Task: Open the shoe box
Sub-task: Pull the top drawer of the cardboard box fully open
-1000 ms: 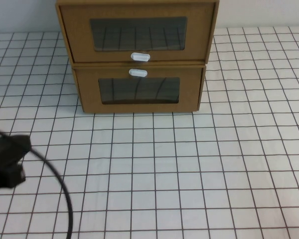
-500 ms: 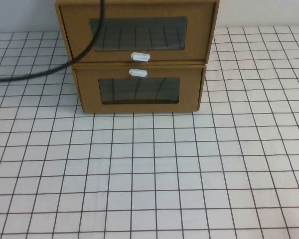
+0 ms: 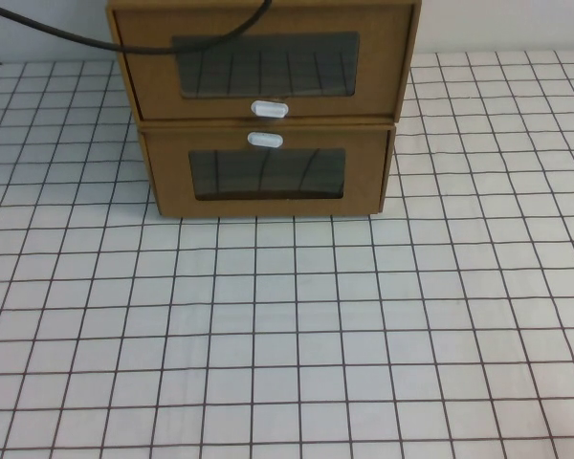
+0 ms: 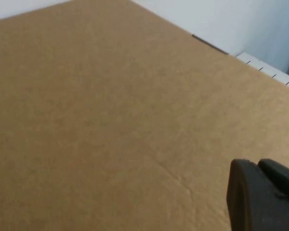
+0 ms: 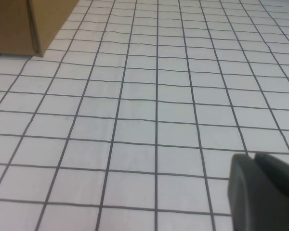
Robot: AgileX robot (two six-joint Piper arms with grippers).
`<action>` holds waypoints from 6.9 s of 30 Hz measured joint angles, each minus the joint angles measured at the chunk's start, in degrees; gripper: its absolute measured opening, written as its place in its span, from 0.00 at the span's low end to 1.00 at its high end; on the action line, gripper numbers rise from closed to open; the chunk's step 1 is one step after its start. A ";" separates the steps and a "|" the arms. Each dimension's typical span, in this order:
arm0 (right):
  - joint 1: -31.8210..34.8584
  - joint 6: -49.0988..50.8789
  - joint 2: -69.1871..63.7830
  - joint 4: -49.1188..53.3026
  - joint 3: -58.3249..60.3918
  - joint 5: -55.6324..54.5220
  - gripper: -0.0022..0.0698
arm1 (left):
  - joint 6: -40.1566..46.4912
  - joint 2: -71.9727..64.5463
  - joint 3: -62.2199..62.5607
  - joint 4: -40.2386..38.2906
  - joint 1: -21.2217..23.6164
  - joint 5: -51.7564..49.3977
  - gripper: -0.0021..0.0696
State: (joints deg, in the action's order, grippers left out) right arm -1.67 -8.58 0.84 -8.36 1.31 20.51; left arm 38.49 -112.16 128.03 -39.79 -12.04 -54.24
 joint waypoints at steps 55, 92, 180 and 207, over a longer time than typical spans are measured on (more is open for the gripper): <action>0.00 -19.28 -47.16 -35.07 -37.41 18.28 0.01 | -0.64 -6.28 0.85 3.83 -0.46 -0.32 0.03; -48.92 30.06 -103.82 66.54 -82.20 8.89 0.29 | -0.64 -6.28 1.20 3.97 -0.46 -0.92 0.03; -44.58 53.55 -117.02 101.57 -91.59 2.30 0.30 | -0.73 -6.28 1.20 3.97 -0.46 -1.37 0.03; -44.58 53.55 -118.01 103.87 -91.59 2.35 0.25 | -0.73 -6.28 1.20 3.97 -0.46 -1.93 0.03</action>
State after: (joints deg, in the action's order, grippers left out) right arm -46.25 44.97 -117.17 95.51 -90.29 22.86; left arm 37.76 -118.44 129.23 -35.82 -12.50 -56.17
